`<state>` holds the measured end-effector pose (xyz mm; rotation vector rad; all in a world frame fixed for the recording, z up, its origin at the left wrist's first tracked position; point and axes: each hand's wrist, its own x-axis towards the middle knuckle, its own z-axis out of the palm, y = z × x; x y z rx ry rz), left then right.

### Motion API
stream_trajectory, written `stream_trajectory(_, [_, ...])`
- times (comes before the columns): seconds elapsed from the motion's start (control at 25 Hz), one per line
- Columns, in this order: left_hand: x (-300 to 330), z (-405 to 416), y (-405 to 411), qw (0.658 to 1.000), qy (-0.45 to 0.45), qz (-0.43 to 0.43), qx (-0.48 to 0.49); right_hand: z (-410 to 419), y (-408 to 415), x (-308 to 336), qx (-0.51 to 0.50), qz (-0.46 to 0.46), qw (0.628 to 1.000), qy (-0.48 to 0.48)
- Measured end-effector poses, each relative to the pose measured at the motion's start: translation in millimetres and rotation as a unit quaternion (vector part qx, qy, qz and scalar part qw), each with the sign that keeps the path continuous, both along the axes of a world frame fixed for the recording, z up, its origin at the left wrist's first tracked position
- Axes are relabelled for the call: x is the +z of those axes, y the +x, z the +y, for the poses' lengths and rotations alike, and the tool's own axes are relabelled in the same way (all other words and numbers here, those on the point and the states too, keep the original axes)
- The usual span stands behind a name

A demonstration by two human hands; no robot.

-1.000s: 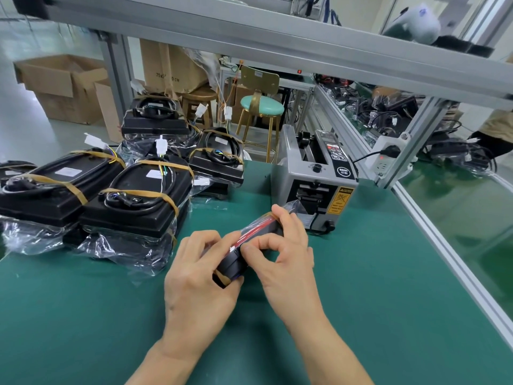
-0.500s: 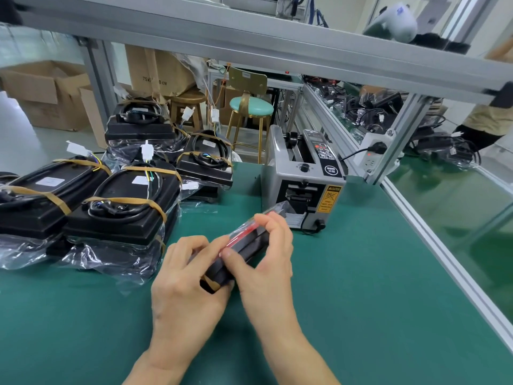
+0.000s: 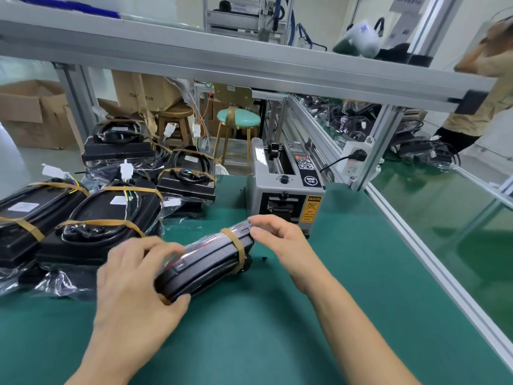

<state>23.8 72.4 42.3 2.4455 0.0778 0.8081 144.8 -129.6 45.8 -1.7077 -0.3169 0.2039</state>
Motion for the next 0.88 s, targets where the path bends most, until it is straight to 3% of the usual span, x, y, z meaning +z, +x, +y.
stream_trajectory(0.12, [16, -27, 21, 0.98, 0.198, 0.02, -0.009, 6, 0, -2, -0.021, -0.02, 0.999, 0.023])
stream_trajectory(0.2, [25, -48, 34, 0.966, 0.24, 0.077, -0.052, 8, -3, 0, -0.001, -0.025, 0.999, 0.034])
stream_trajectory(0.4, [28, -38, 43, 0.984, 0.053, 0.09, -0.142, 7, 4, 11, -0.003, 0.004, 0.999, 0.046])
stream_trajectory(0.48, [29, -35, 41, 0.978, 0.056, 0.086, -0.179, 17, 10, 9, -0.011, 0.088, 0.995, 0.038])
stream_trajectory(0.56, [31, -36, 43, 0.974, 0.081, 0.112, -0.182, 28, 12, 3, -0.011, 0.242, 0.969, 0.041])
stream_trajectory(0.68, [31, -36, 50, 0.978, 0.078, 0.144, -0.131, 22, 10, -11, -0.031, 0.346, 0.926, 0.146])
stream_trajectory(0.76, [30, -38, 54, 0.981, 0.084, 0.151, -0.09, 7, 7, -16, -0.159, 0.284, 0.924, 0.2])
stream_trajectory(0.88, [29, -44, 55, 0.983, 0.088, 0.153, -0.054, -8, 11, -10, -0.354, 0.076, 0.92, 0.15])
